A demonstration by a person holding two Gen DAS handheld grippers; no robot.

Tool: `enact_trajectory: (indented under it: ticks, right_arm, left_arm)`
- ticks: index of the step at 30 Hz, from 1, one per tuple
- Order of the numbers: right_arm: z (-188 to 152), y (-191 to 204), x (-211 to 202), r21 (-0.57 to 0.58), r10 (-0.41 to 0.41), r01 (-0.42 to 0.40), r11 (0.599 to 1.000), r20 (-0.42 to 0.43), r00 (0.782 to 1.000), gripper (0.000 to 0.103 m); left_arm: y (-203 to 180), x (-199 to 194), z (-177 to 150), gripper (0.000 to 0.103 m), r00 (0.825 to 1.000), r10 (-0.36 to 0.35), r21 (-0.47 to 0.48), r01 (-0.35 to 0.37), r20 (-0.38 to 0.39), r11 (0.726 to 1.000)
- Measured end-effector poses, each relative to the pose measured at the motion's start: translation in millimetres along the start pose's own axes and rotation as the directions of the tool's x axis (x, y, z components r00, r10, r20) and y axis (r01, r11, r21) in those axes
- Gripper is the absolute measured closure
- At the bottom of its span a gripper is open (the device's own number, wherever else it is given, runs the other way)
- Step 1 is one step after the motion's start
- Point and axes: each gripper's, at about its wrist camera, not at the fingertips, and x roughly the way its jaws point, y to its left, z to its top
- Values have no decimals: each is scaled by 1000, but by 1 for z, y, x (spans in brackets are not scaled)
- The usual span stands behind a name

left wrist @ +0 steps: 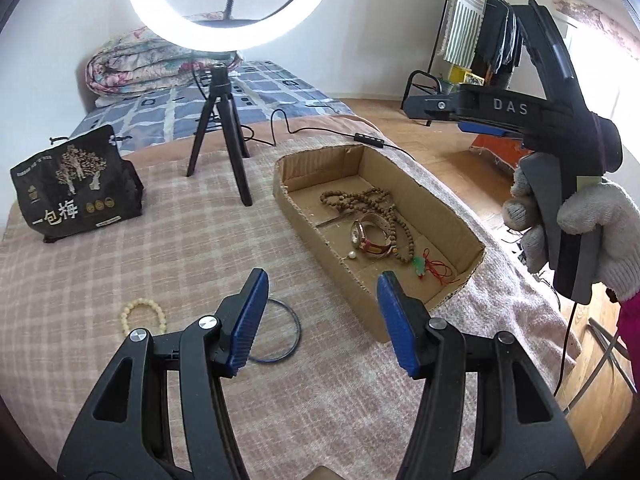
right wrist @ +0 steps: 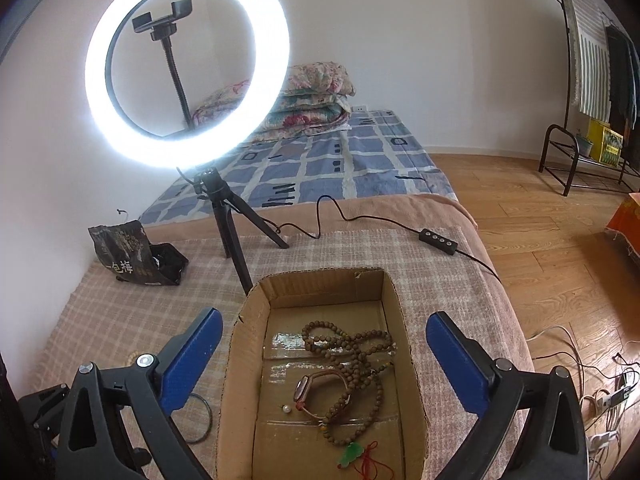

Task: Organize jewelry
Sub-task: 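Withdraw both open grippers from the box, then move the left gripper to the pearl necklace while the right approaches the small pearl stud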

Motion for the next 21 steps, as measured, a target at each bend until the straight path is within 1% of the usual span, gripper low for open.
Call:
enact_trajectory:
  ticks: [3,6,10,13,17,21]
  right_arm:
    - [-5,7,-10,-8,25,-25,1000,13,1000,0]
    - [-10,16,-15,-16,42,-42,999,0,999,0]
    - [-17,30,-25,-23,52,-52,998,1,999,0]
    - [-22,45,-31,-41,66,-65,997,2,998,0]
    - [-26,68,-33,-82,81,-82,993,-18,997,0]
    - [-33,92,-32,-137,104,-109,984,-47,993,0]
  left_arm:
    - [17,-17,-8,45,999,32,-18,-32,10,999]
    - [36,-36,-18,45,998,62,-40,-62,20,997]
    - [60,-62,-34,45,991,129,-57,-127,37,990]
    - [77,-80,-47,45,987,155,-89,-151,39,985]
    - [96,-100,-70,45,980,196,-107,-192,29,976]
    - [109,-114,-94,45,979,205,-121,-203,7,972]
